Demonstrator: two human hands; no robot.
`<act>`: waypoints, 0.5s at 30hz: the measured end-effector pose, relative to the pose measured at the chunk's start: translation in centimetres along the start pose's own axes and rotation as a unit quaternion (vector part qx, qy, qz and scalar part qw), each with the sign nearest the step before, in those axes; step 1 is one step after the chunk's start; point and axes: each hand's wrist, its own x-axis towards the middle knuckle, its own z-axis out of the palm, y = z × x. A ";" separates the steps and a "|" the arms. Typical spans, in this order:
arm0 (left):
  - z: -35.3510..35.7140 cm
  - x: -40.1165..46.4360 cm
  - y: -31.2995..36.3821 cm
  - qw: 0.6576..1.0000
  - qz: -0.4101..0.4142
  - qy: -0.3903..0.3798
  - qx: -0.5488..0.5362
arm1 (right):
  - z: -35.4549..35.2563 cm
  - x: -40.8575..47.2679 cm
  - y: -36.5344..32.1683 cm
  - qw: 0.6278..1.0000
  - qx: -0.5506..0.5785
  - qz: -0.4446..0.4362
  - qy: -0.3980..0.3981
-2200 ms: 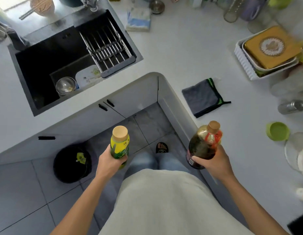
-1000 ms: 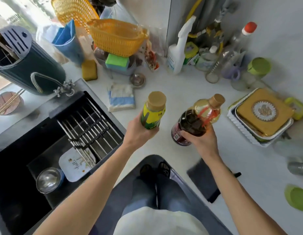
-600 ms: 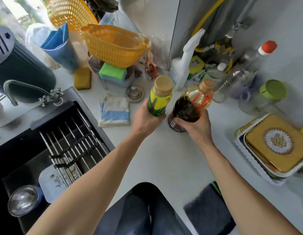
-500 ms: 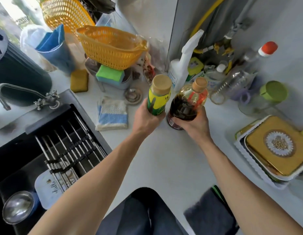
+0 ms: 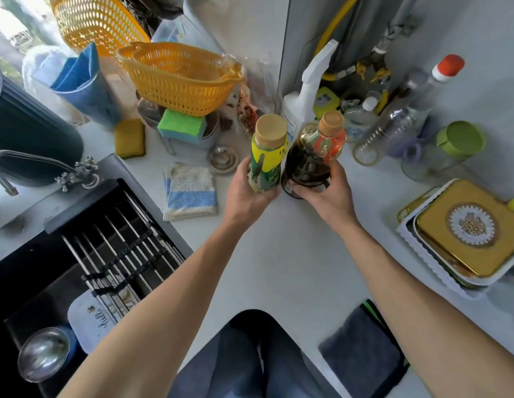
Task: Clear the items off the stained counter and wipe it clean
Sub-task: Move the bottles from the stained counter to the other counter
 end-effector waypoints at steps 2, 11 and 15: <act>-1.0 -2.0 -0.5 0.999 -0.035 -0.017 0.028 | -0.5 -1.8 0.5 1.000 0.012 0.028 -0.003; -6.0 -16.2 -4.0 0.972 -0.113 -0.139 0.151 | -4.2 -17.3 1.9 0.981 -0.011 0.189 -0.050; -7.7 -21.6 -5.2 0.949 -0.140 -0.190 0.209 | -5.6 -24.4 3.0 0.970 -0.016 0.226 -0.085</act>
